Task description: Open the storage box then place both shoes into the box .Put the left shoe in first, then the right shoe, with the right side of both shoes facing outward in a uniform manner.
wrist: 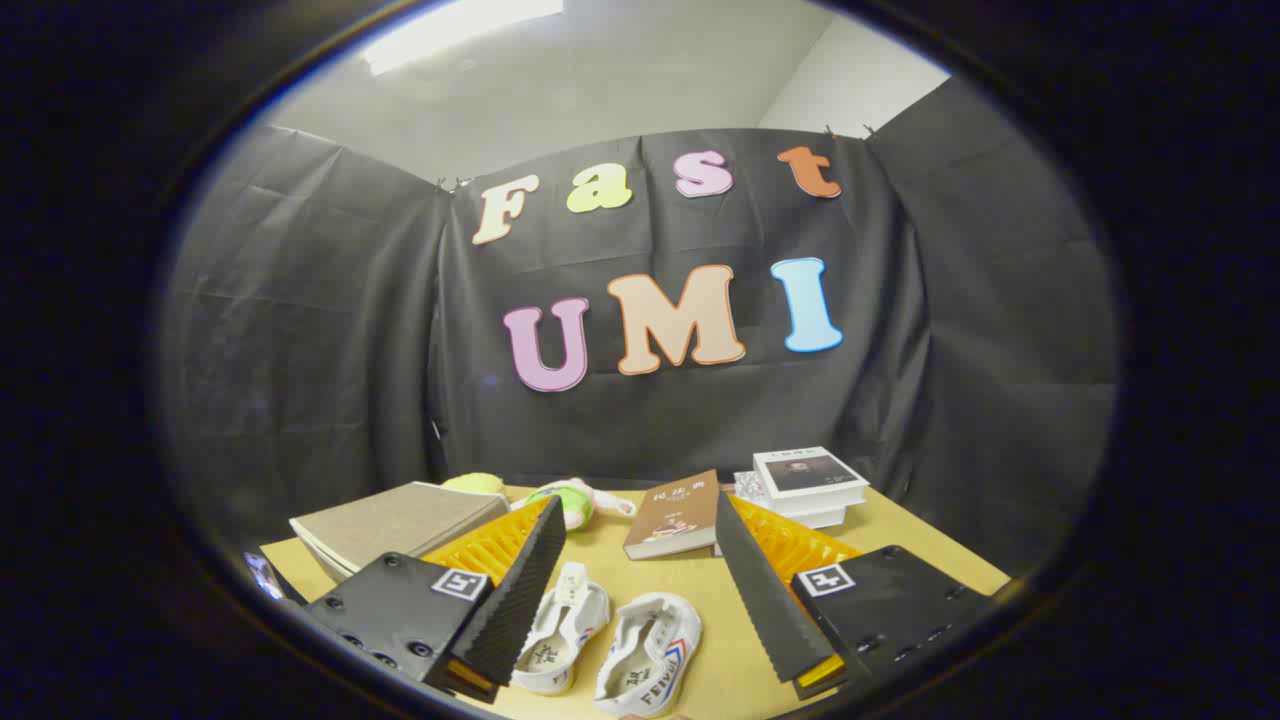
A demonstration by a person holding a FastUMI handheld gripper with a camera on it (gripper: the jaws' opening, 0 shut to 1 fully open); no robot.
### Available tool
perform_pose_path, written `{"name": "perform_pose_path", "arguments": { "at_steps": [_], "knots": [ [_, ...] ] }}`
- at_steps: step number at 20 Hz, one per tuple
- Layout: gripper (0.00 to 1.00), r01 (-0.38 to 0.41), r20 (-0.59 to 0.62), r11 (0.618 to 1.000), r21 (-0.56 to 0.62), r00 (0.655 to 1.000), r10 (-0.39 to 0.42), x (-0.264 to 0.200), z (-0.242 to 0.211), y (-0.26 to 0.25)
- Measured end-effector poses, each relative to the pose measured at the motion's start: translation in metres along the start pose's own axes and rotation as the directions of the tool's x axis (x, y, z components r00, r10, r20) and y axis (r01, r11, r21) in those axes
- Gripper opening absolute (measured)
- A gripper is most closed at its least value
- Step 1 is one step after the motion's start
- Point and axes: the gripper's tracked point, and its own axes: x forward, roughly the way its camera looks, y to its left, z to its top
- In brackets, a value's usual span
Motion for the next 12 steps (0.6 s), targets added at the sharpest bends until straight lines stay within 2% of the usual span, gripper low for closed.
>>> {"name": "perform_pose_path", "arguments": {
  "at_steps": [12],
  "knots": [
    [1.0,-0.086,-0.02,0.992,0.091,0.996,0.088,0.007,-0.017,0.033]
  ]
}}
